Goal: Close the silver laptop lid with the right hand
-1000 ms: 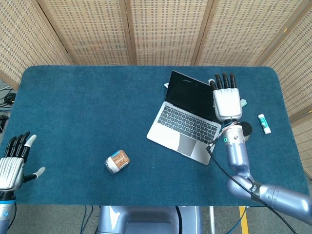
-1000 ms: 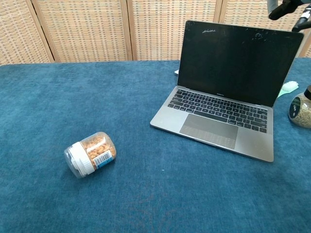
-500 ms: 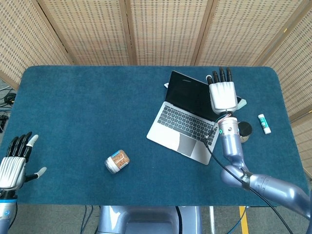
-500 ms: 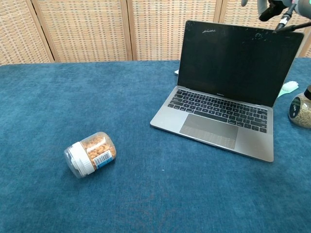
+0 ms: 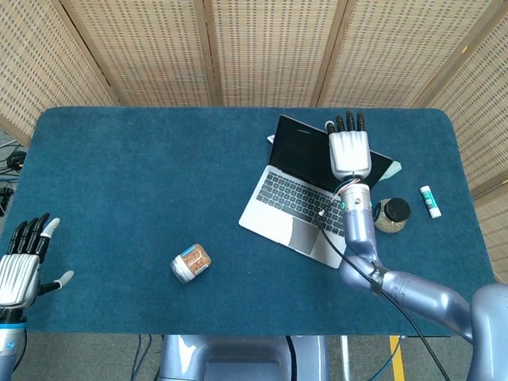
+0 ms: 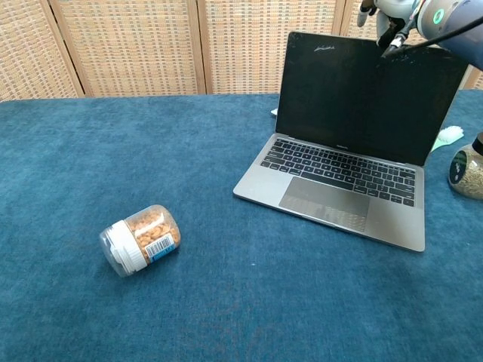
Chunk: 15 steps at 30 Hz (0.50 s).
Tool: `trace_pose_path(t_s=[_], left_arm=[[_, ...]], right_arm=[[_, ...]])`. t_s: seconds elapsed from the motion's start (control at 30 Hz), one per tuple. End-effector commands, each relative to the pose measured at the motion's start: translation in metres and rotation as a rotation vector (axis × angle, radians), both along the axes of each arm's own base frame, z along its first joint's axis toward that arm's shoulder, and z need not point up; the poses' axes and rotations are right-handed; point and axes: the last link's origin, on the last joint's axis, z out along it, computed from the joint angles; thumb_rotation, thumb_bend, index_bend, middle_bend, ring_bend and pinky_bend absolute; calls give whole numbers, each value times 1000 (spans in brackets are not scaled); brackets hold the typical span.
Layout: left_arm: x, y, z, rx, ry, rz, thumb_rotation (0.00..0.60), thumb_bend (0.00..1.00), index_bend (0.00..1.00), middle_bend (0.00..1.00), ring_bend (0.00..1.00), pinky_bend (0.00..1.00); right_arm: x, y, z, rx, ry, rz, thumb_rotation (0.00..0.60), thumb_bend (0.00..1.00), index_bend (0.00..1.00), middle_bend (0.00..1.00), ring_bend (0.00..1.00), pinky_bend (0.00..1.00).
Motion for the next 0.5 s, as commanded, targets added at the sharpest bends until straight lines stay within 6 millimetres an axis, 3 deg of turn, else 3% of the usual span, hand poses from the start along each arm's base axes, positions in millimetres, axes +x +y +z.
trace_pose_path(t_s=[0.03,0.5], left_arm=[[0,0,0,0,1,2,600,8,0,0,0,0],[2,0,-3,-9,13,-7,600,8,0,0,0,0]], right_arm=[[0,-3,0,-1,-35,-36,600,1000,227,160,21,57],[-10,-8,8,-11,-50,-100,600,1000,227,145,14,57]])
